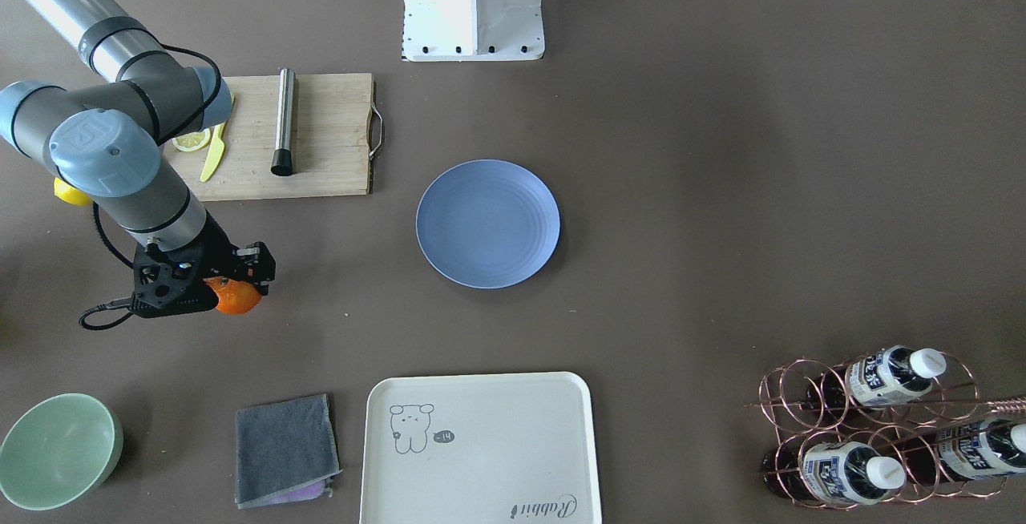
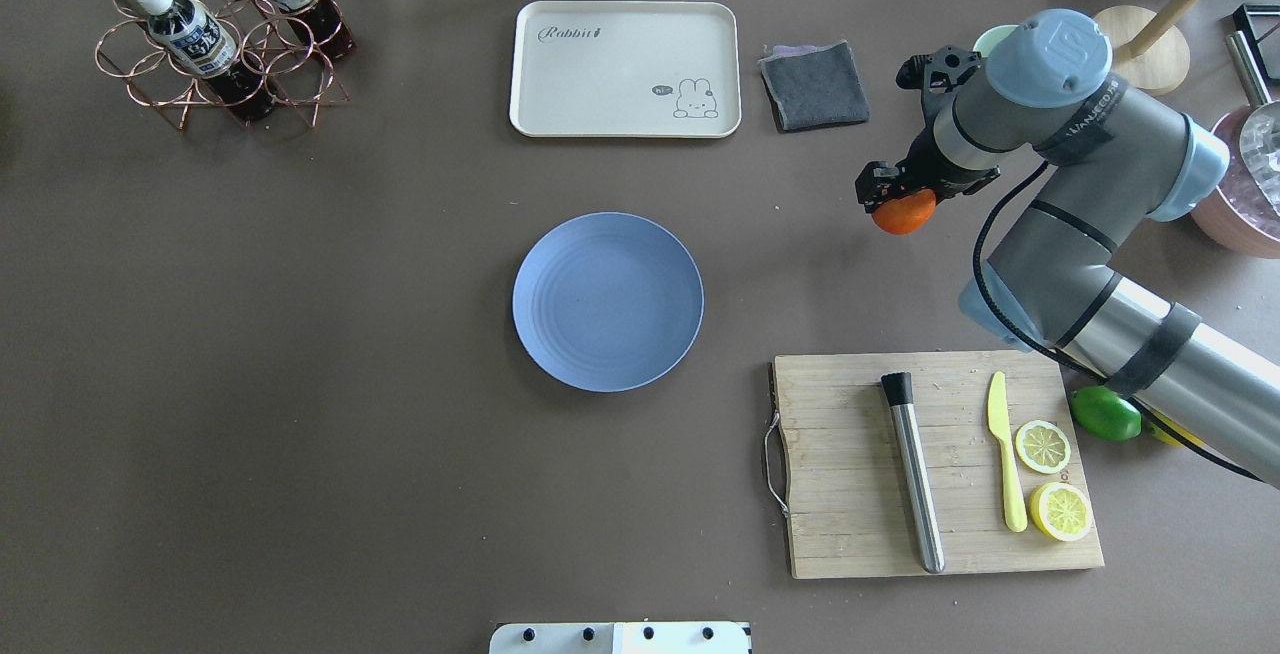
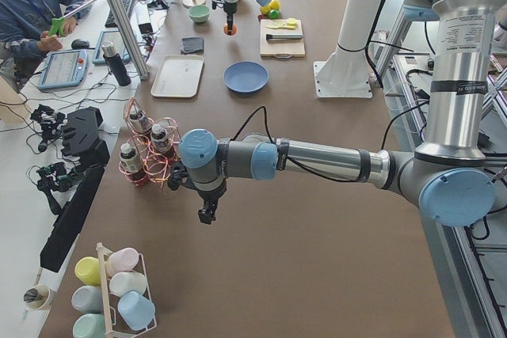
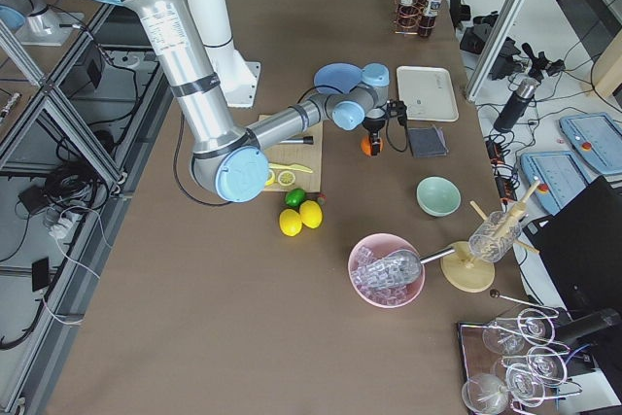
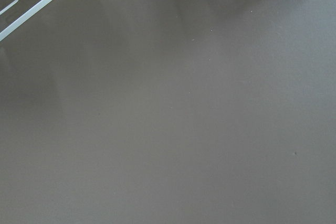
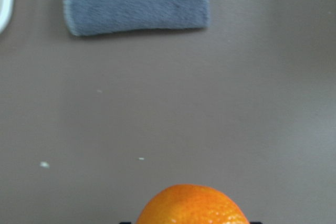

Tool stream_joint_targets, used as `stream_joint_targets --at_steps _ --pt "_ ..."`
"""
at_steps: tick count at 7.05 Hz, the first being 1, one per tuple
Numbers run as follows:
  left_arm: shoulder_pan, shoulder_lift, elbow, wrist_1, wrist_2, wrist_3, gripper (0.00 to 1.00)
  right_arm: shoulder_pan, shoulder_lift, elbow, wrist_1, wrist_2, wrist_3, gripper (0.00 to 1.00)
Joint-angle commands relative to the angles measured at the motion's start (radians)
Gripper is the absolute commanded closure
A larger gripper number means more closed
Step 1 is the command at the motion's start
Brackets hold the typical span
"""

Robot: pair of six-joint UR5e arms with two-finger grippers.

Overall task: Pick orange to plate
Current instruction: 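Grasp the orange tangerine with the right gripper and lift it, then carry the tangerine with the right gripper over the blue plate and lower it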

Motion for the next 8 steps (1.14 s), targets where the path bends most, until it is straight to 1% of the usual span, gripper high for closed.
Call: stream_joint_targets --at_steps 1,2,3,4,5,7,8 --pt "0.000 0.000 0.000 0.000 0.000 0.000 0.02 -0.083 0.197 0.053 -0.254 -0.024 0.213 1.00" --pt "0.000 0.000 0.001 0.000 0.000 0.000 0.02 -0.153 0.256 0.034 -0.254 -0.095 0.342 1.00" --pt "0.000 0.000 -0.003 0.000 0.000 0.000 0.02 -0.218 0.348 -0.040 -0.250 -0.164 0.486 1.00" --pt "0.000 0.000 -0.003 -0.002 0.000 0.002 0.02 -0.262 0.432 -0.137 -0.247 -0.204 0.550 1.00" --pt "0.001 0.000 -0.002 0.000 0.000 0.002 0.02 -0.299 0.444 -0.171 -0.236 -0.238 0.551 1.00" --pt "0.000 0.000 -0.003 0.000 0.000 0.002 0.02 -0.324 0.442 -0.214 -0.179 -0.249 0.552 1.00" --pt "0.000 0.000 -0.005 -0.002 0.000 0.002 0.02 -0.336 0.439 -0.214 -0.179 -0.249 0.552 1.00"
